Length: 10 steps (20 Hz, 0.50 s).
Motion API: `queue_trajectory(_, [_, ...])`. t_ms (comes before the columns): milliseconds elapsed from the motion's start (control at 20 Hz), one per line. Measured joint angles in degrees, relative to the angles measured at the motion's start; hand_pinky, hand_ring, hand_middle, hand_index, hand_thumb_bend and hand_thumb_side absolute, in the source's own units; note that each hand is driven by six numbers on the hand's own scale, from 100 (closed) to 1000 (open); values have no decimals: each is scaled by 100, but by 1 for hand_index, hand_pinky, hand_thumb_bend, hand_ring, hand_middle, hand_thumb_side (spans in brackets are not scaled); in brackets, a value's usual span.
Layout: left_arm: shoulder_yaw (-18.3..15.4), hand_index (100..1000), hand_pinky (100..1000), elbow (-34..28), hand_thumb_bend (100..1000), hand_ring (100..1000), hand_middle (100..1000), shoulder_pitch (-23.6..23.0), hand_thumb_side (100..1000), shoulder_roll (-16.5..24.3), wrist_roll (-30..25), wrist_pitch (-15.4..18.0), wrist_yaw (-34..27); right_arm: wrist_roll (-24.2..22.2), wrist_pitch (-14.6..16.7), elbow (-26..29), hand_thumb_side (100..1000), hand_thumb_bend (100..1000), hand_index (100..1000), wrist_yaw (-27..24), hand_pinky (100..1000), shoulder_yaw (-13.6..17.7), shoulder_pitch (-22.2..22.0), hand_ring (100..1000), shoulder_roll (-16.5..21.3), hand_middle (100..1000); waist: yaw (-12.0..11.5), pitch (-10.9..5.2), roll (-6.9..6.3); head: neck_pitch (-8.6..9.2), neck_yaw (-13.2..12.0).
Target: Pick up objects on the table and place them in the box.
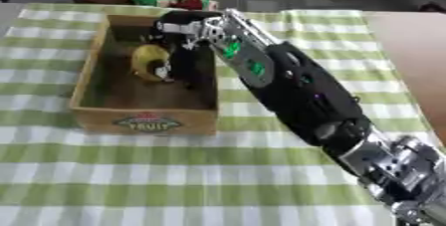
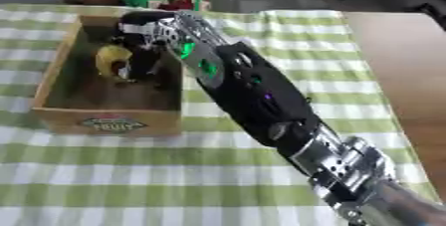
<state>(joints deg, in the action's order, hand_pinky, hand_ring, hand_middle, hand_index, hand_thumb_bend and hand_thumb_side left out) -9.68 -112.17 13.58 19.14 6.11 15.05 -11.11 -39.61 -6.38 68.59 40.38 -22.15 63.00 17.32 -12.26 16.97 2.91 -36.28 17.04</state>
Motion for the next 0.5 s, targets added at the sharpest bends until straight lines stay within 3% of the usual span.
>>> queue_trajectory(400, [0,740,472,0,100,568,623,0,853,0,-1,1,0,-70,33,-1,241,100,687,32,701,25,2,747,-1,589,0,0,0,0,1])
queue_trajectory(450, [0,739,471,0,100,567,622,0,852,0,-1,1,0,-74,36,-1,402,123,936,33,827,25,2,953,-1,886,1,0,0,-2,14])
queue_trajectory(500, [0,739,471,0,100,568,623,0,851,0,-1,1,0,-96,58,4,418,143,938,29,828,26,9,955,-1,888,20,0,-5,-19,56])
